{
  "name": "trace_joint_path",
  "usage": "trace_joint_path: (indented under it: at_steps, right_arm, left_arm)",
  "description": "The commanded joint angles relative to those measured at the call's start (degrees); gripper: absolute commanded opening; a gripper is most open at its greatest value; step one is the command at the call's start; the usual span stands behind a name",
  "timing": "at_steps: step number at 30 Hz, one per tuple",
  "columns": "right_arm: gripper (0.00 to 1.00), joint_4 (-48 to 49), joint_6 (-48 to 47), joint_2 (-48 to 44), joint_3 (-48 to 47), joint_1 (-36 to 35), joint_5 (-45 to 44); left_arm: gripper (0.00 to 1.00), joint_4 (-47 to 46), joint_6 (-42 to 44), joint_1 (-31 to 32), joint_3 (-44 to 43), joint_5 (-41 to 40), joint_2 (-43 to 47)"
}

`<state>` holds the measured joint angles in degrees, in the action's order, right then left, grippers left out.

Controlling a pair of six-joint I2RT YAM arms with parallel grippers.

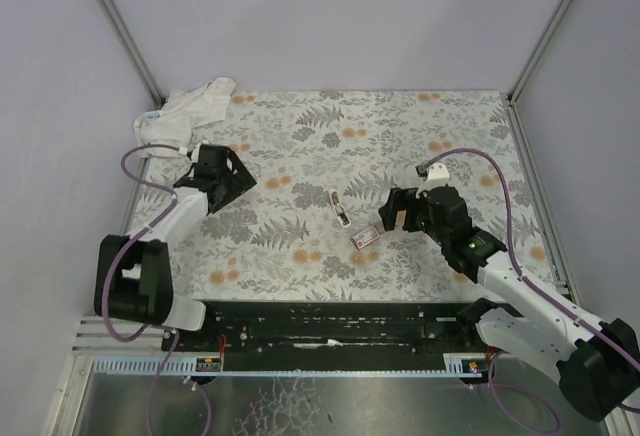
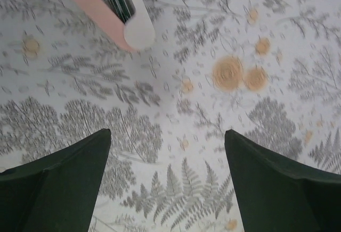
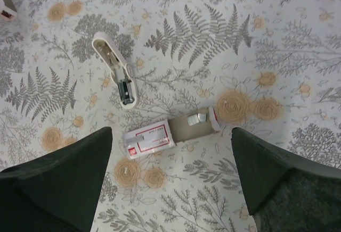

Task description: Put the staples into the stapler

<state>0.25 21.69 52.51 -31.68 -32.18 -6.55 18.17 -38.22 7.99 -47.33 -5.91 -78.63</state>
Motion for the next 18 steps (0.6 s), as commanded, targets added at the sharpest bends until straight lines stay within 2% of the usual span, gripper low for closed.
trace_joint_path:
  at_steps: [1,8,15,18]
  right_arm:
    - [0.99,-5.3,2.9,-1.1,-2.4,0.7,4.3]
    - [1.0,-5.3,5.8,0.2,-2.2,0.7,6.7]
    - [1.0,-5.4,6.4,0.0,-2.1,0.7,7.4]
    - [1.0,-5.6,6.6,0.3,-2.2,0.7,7.1]
  left_arm:
    - [0.84,-3.1,3.5,-4.3,-6.5,-1.8,-7.8]
    - [0.75,-2.3,4.2,-8.4,-13.8,-2.0,-19.2]
    - [0.75,-1.7,5.2,-9.7,-19.1,-0.6,-27.4]
    - [0.68,-0.7,6.1,-10.0,-21.3,-0.6,-29.9]
